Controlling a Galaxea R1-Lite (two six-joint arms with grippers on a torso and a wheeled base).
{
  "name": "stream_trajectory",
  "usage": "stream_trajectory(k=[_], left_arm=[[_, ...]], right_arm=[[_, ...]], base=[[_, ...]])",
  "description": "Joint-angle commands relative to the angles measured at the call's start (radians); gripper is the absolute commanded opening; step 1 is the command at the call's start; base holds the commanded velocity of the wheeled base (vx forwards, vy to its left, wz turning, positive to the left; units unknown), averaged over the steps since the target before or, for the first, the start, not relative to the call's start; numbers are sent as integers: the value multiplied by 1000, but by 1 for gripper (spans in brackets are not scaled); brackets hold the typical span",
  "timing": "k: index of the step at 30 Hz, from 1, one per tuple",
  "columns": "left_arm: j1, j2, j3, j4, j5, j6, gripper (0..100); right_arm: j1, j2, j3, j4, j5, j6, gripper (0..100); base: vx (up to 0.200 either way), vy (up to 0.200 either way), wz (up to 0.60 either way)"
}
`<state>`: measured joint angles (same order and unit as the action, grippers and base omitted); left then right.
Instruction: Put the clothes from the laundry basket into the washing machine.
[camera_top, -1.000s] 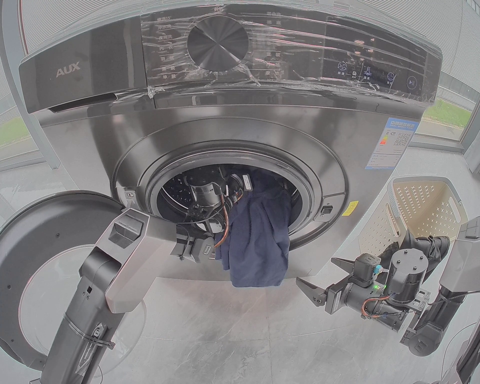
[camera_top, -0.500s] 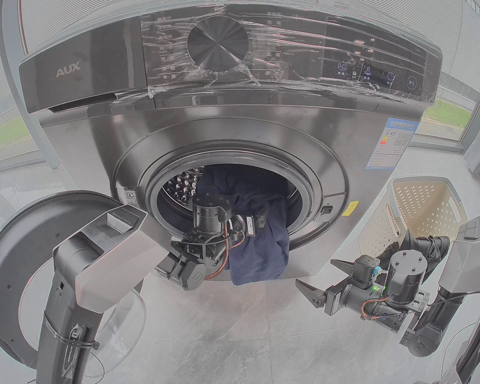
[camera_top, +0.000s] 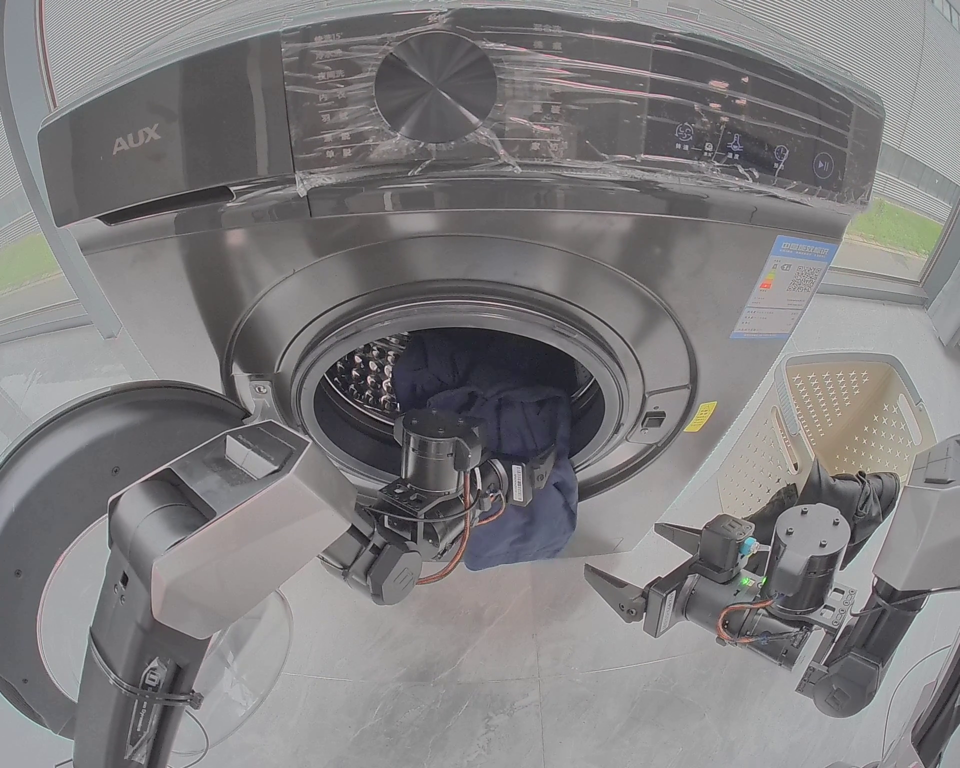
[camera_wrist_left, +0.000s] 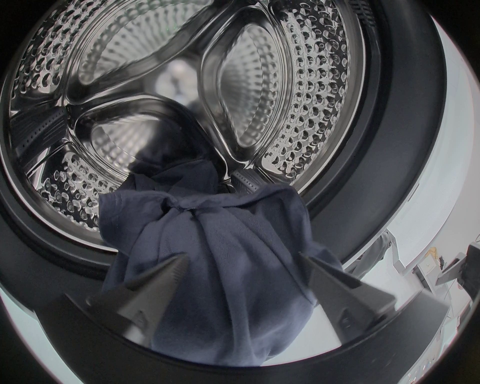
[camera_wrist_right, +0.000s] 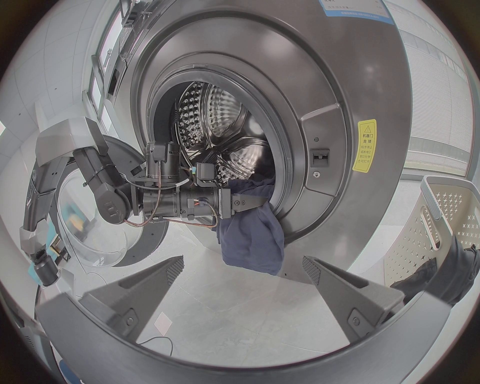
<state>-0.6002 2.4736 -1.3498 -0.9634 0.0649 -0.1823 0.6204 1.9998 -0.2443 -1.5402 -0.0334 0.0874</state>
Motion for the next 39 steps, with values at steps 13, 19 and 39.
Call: stream_trajectory(k=[13,19,39], left_arm=[[71,61,-224,-95,56,-3,0],[131,62,-393,-81,99,-2,0],[54,-51,3,-23,-5,-29,100]], right_arm=[[45,19,-6,0,-3,9,100],[47,27,-9,-1,-3,9,100],[39,27,-10,-1,-2,9,100]], base=[[0,0,0],[0,0,0],[0,0,0]])
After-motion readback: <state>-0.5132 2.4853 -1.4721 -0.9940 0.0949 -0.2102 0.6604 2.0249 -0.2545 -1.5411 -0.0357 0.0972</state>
